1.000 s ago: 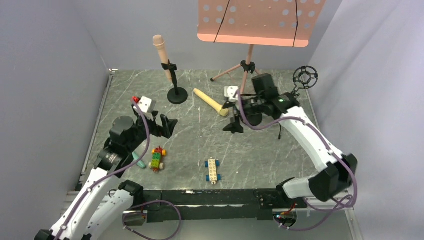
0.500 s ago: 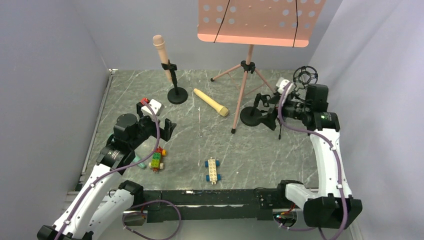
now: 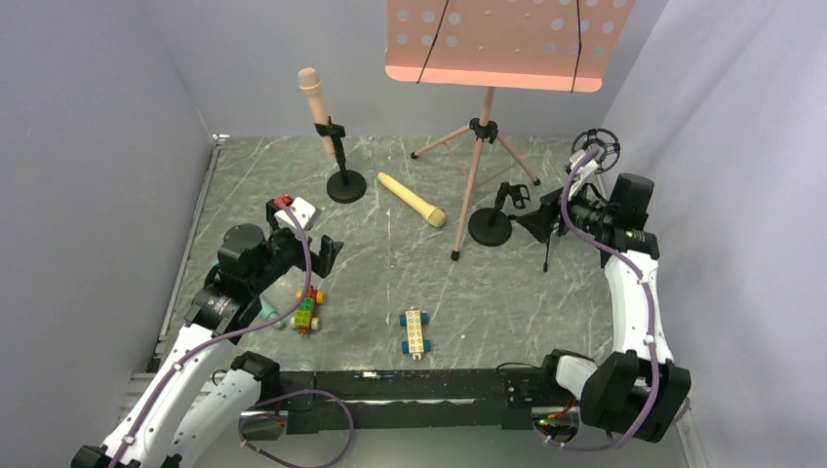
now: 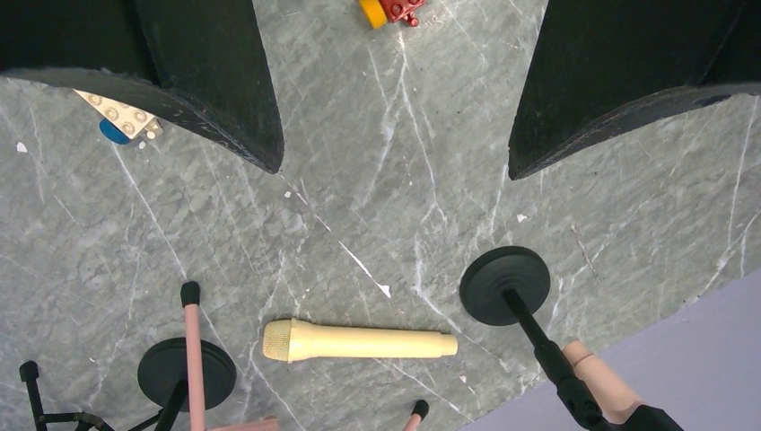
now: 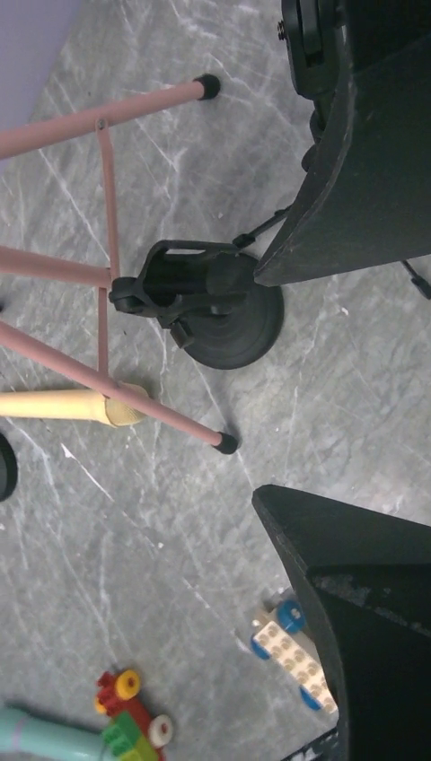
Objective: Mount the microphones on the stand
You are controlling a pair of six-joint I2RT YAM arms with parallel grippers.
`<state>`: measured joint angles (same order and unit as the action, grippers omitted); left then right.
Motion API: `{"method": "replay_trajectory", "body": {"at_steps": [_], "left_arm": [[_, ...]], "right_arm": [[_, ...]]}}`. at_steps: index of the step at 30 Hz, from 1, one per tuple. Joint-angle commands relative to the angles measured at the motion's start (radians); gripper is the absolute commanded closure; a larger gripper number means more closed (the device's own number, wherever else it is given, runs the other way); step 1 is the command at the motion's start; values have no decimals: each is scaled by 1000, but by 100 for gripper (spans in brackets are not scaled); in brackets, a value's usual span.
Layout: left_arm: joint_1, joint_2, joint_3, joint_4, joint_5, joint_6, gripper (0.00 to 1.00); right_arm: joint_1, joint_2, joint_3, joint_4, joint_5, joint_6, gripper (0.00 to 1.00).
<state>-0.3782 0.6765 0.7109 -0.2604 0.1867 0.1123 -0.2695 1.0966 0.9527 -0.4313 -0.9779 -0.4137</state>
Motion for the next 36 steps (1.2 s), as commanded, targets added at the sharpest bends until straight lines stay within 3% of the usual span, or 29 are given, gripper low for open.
{"method": "replay_trajectory", "body": {"at_steps": [1,3,4,12,25,36], "left_arm": [[4,-15,12,14,21,9,1],[4,-17,10,17,20,9,1],[4,-18,10,18,21,8,1],[4,-10,10,18,23,8,1],[4,-7,7,16,10,13,1],[6,0,8,16,15,13,1]], "right_arm": [[-6,56,44,141,21,194,21],[-4,80,39,172,7,266,37],[-3,88,29,189,4,291,40],[31,93,-5,263,118,333,45],[98,236,101,191,201,199,51],[142,308,153,111,193,104,74]]}}
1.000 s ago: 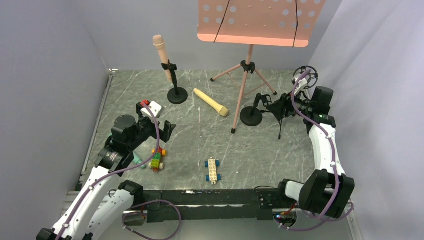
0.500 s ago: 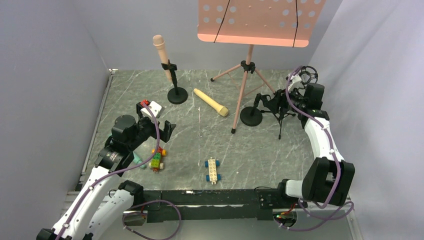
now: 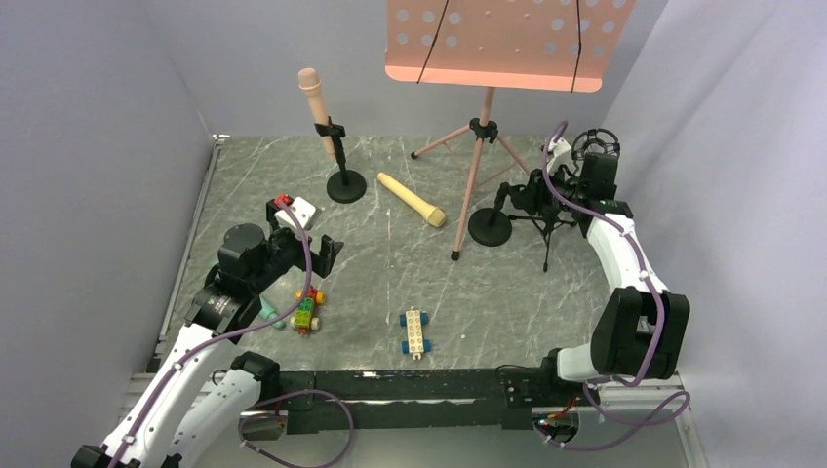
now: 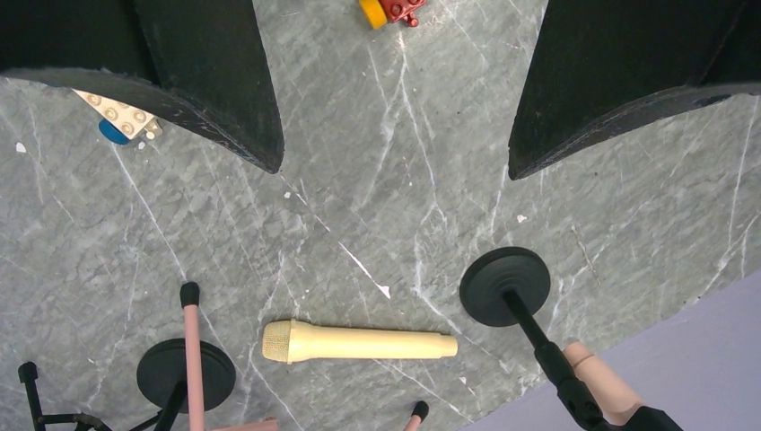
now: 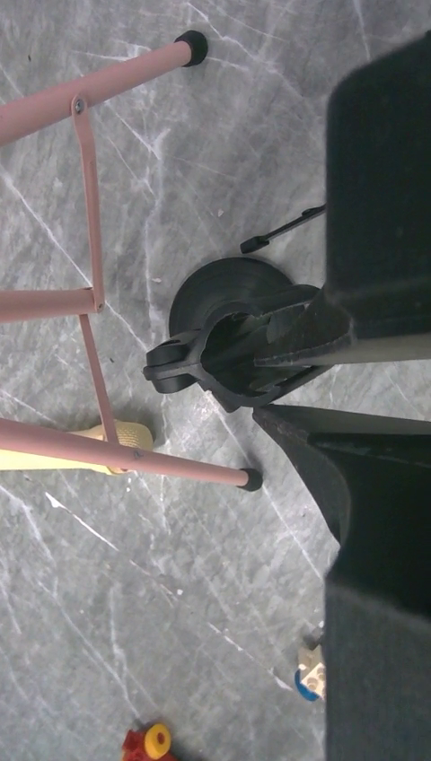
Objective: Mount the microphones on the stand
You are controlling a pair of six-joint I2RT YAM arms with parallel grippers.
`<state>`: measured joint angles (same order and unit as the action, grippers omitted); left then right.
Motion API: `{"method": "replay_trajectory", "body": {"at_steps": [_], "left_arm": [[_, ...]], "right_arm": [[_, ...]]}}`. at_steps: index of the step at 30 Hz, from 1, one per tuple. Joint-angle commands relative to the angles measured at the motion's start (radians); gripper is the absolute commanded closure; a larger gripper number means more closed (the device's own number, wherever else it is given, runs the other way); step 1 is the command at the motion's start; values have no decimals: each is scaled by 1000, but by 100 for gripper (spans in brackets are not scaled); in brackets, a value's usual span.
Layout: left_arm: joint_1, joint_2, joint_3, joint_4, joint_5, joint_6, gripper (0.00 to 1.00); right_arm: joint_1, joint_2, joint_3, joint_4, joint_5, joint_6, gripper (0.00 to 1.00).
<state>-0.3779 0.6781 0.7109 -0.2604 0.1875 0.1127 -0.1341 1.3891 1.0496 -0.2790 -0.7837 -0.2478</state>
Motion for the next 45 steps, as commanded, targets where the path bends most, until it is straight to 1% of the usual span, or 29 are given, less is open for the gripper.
{"method": "replay_trajectory", "body": {"at_steps": [1,4,5,6,12,19,21,25,27,30,32,35,40,45], "left_arm": [[5,-2,9,16,14,14,1],[5,0,9,16,13,15,1],[5,0,10,14,12,15,1],[5,1,9,16,13,15,1],[5,2,8,18,14,15,1],[5,5,7,17,16,15,1],[5,4,6,19,17,14,1],[5,6,7,19,17,15,1],[5,6,6,17,14,17,1],[6,0,2,20,9,18,1],[5,-4,-3,25,10,19,1],[5,-9,-11,36,17,21,1],[5,-17,-21,43,2,25,1],[5,-18,-30,47,-11,33,1]], "right_arm": [[9,18,59,-47,-4,-71,77],[8,21,75,-78,-8,-100,95],[8,11,77,-86,-9,-110,98],[8,0,78,-100,-16,-128,100],[8,-122,74,-208,-86,-252,100],[28,-218,138,-507,-163,-452,100],[53,-240,156,-593,-155,-507,100],[141,-278,175,-716,-136,-577,100],[202,-291,180,-748,-127,-589,100],[245,-291,191,-796,-168,-626,100],[280,-273,199,-818,-194,-651,100],[356,-225,223,-814,-193,-649,100],[476,-166,231,-677,-166,-605,100],[505,-87,257,-612,-146,-621,100]]}}
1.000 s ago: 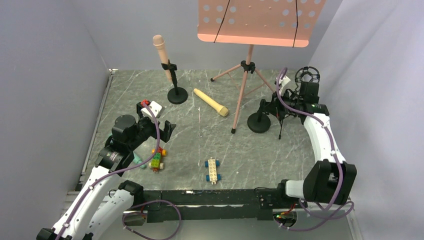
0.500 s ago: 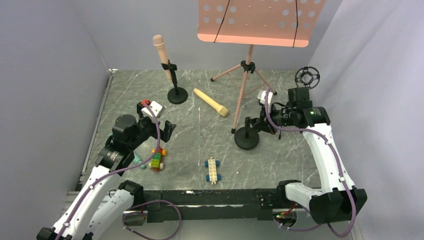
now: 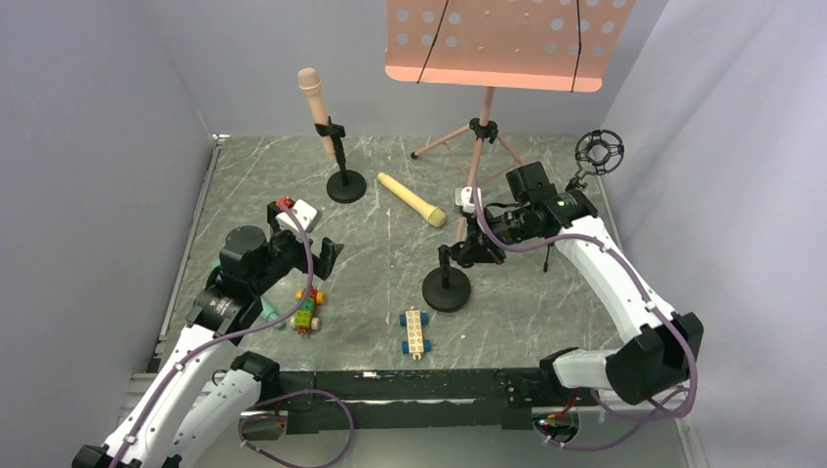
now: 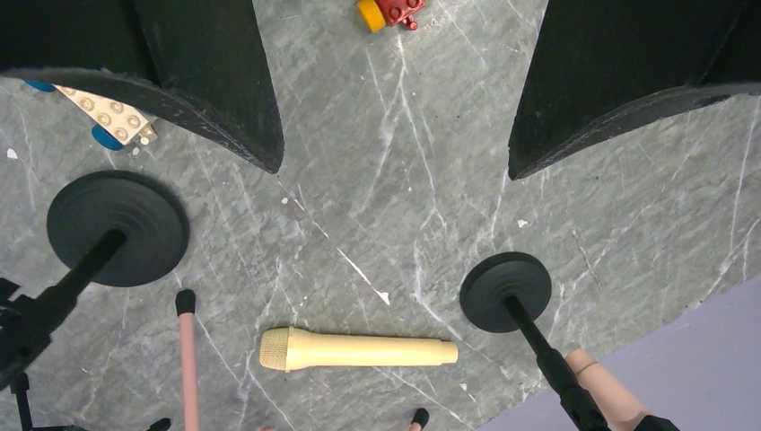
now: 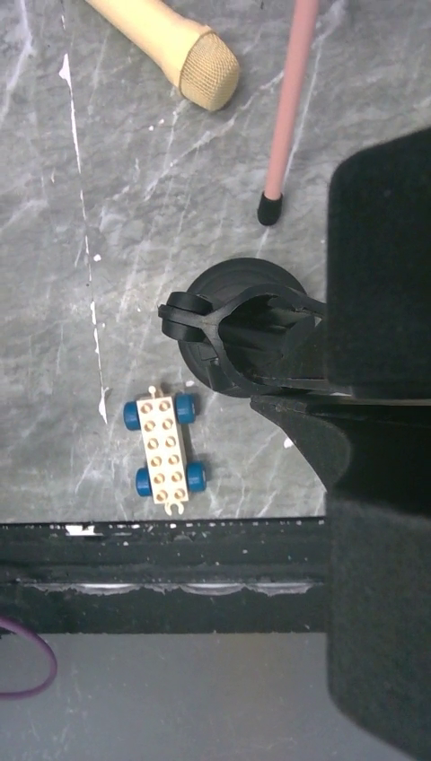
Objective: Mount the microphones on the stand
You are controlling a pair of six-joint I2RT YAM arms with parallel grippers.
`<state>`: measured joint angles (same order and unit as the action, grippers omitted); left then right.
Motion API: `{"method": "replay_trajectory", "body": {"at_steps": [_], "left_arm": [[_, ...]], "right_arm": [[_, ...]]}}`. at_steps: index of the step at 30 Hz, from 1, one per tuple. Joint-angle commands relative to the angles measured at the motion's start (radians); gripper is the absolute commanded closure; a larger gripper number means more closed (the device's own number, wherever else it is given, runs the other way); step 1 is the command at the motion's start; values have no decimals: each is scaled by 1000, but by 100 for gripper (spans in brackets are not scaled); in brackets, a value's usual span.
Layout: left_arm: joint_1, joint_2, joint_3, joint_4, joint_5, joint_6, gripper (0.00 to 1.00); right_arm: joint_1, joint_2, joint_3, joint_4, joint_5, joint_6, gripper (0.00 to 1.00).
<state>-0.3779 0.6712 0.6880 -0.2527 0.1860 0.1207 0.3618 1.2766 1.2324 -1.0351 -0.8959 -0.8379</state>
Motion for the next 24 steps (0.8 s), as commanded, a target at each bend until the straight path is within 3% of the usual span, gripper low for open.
{"method": "replay_trajectory", "body": {"at_steps": [1,7,17,21,24], "left_arm": [[5,-11,-8,40,-12,26,1],[5,4,-10,45,-3,34,1],[5,35,-12,53,24,31,1],[5,46,-15,60,34,26,1],[5,56,-12,64,39,24,1]], "right_arm": [[10,35,72,153,-32,-34,100],[12,39,3,215,-22,-33,98],[11,-2,-110,238,-26,-40,66],[9,-32,-125,259,-30,-19,66],[9,-34,-143,312,-24,39,79]]}}
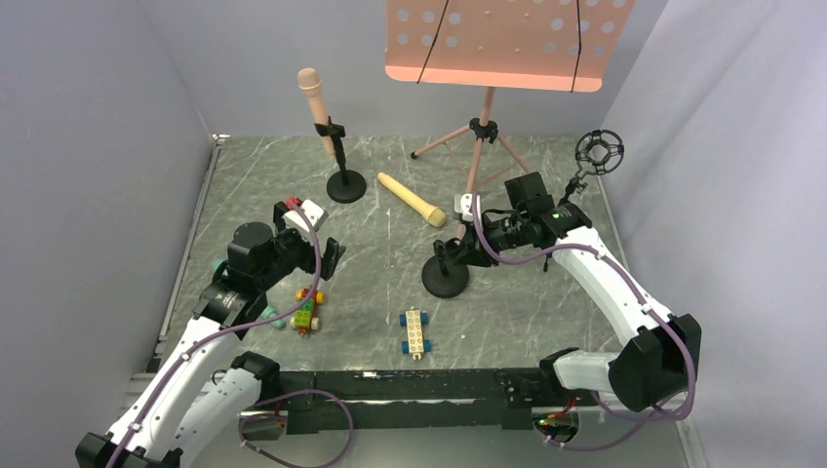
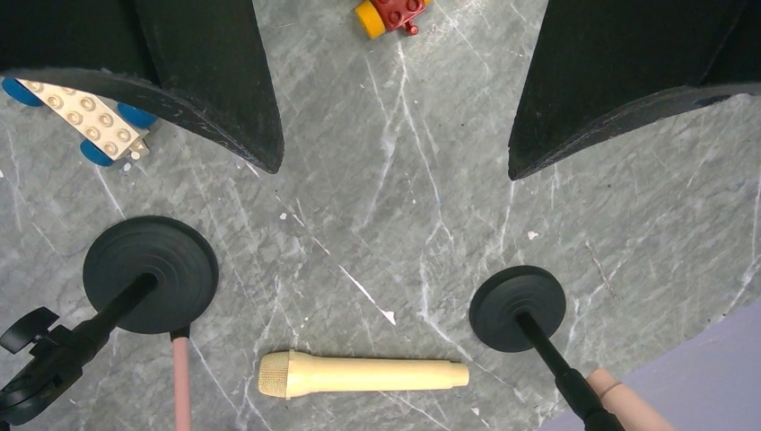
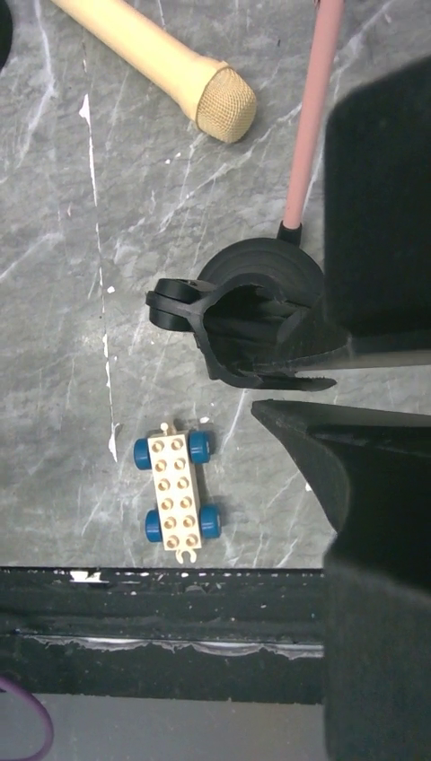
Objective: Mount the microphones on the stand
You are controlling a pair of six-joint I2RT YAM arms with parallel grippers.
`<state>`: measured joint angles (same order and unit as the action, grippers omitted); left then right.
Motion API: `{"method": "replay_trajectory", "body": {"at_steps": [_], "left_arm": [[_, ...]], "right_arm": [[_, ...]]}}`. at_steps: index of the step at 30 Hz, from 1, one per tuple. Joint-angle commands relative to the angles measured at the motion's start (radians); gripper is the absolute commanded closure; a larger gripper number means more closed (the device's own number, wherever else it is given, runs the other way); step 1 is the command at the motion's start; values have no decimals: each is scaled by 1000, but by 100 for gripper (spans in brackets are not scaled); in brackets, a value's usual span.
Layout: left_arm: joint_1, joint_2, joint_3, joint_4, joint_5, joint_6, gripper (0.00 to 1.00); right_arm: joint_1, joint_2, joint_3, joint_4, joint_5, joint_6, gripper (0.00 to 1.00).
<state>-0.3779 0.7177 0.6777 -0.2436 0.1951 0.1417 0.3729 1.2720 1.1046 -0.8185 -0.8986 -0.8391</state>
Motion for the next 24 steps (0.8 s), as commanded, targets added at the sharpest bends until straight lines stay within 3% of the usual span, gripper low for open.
{"method": "replay_trajectory", "body": {"at_steps": [1,6,11,16,20,24], "left_arm": [[5,11,-1,55,32,1,1],[5,9,-5,57,33,-2,1],[5,8,-7,61,42,2,1],[6,5,-7,60,45,3,1],[5,9,-7,59,72,9,1],[5,15,-6,61,98,16,1]], "right_arm": [[-2,-24,-17,106,-29,58,84],[-3,-35,-16,204,-78,180,98],[-2,-14,31,241,-132,283,99],[-2,-7,14,225,-159,253,99],[-9,-32,-56,176,-158,160,95],[-38,-68,-109,126,-138,85,80]]}}
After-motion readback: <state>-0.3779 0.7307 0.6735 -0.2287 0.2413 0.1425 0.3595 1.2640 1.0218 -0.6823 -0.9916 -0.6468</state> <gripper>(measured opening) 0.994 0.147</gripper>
